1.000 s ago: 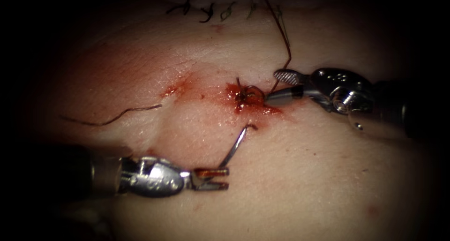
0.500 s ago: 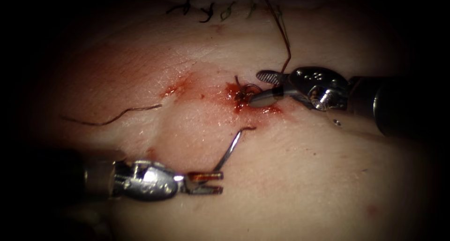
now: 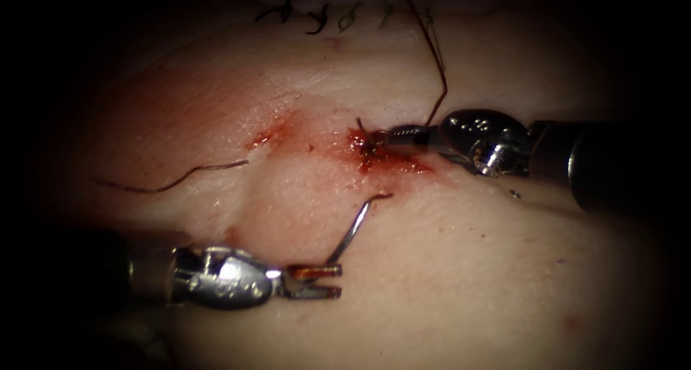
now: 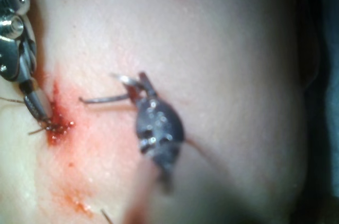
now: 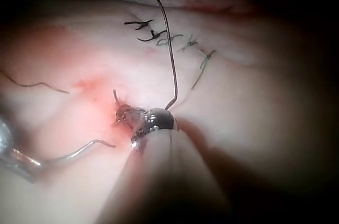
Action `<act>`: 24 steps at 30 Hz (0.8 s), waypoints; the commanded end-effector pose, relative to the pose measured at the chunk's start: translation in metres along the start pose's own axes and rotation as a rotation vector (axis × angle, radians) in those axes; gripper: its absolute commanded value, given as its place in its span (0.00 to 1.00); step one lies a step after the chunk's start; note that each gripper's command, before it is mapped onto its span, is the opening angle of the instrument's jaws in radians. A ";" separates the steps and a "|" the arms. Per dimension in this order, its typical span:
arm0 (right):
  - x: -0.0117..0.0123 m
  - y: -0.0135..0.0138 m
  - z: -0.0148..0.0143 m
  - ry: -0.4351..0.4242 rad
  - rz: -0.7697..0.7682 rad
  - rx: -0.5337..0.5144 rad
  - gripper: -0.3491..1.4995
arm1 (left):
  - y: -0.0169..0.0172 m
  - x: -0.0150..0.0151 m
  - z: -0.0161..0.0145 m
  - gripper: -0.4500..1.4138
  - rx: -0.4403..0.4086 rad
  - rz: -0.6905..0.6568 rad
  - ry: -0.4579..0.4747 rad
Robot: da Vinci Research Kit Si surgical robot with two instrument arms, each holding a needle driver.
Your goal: Wound Closure
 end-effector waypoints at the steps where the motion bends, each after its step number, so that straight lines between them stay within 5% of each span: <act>1: 0.0006 0.0003 0.0004 0.013 0.006 -0.007 0.00 | 0.0005 -0.0004 0.0007 0.00 -0.003 -0.002 0.000; 10: 0.0055 0.0019 -0.0010 0.040 0.025 -0.031 0.00 | 0.0004 -0.0003 0.0013 0.00 0.003 -0.004 -0.004; 24: 0.0077 0.0020 -0.0006 -0.010 0.009 0.015 0.00 | -0.0011 -0.0015 0.0033 0.00 0.009 -0.001 -0.016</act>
